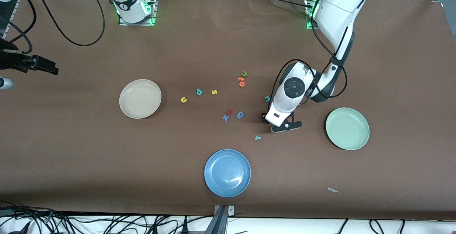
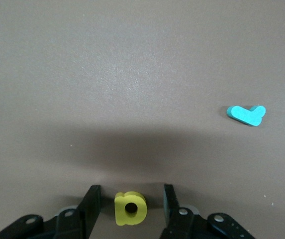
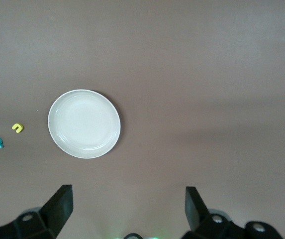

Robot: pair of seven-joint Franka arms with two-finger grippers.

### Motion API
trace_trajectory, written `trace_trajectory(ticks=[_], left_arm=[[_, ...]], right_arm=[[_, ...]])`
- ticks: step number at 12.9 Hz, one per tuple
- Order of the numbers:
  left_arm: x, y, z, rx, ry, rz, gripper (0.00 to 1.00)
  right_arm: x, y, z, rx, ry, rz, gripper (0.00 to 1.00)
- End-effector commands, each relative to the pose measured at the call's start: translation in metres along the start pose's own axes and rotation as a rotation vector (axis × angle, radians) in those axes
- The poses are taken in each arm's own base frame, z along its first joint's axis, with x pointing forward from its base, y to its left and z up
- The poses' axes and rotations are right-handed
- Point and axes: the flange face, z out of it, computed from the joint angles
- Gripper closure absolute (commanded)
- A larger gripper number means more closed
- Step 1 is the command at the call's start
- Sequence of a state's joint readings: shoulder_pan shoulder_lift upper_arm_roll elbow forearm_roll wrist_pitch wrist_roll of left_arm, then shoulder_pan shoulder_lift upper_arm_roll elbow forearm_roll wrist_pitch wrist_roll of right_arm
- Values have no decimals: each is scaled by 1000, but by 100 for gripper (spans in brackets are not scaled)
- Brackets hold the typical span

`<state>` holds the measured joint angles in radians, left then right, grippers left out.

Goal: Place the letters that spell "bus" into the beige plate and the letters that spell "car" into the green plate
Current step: 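Lift the yellow a with the left gripper while the right gripper reaches letters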

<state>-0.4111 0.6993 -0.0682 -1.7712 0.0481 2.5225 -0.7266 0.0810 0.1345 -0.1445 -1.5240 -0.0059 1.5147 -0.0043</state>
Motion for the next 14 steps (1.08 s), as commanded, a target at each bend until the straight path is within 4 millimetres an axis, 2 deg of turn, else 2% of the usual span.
trace_trajectory(ticks=[1, 2, 3, 4, 6, 8, 11, 14], left_arm=[[3, 4, 2, 12, 23, 3, 55], [3, 3, 2, 13, 24, 2, 59], [3, 3, 2, 12, 23, 0, 59], [2, 3, 2, 13, 22, 0, 61], [0, 3, 4, 16, 19, -15, 63], [-2, 4, 5, 18, 17, -17, 63], [-3, 5, 4, 18, 17, -23, 64], [-4, 5, 5, 19, 16, -45, 71]], right_arm=[[21, -10, 26, 15, -41, -17, 0], [22, -15, 26, 26, -38, -22, 0], [23, -31, 29, 64, -43, -29, 0], [32, -61, 45, 64, -60, -76, 0], [48, -100, 70, 59, -58, -50, 0], [62, -133, 95, 54, -43, -43, 0], [72, -172, 128, 41, -41, -74, 0], [81, -213, 167, 37, -20, -57, 0]])
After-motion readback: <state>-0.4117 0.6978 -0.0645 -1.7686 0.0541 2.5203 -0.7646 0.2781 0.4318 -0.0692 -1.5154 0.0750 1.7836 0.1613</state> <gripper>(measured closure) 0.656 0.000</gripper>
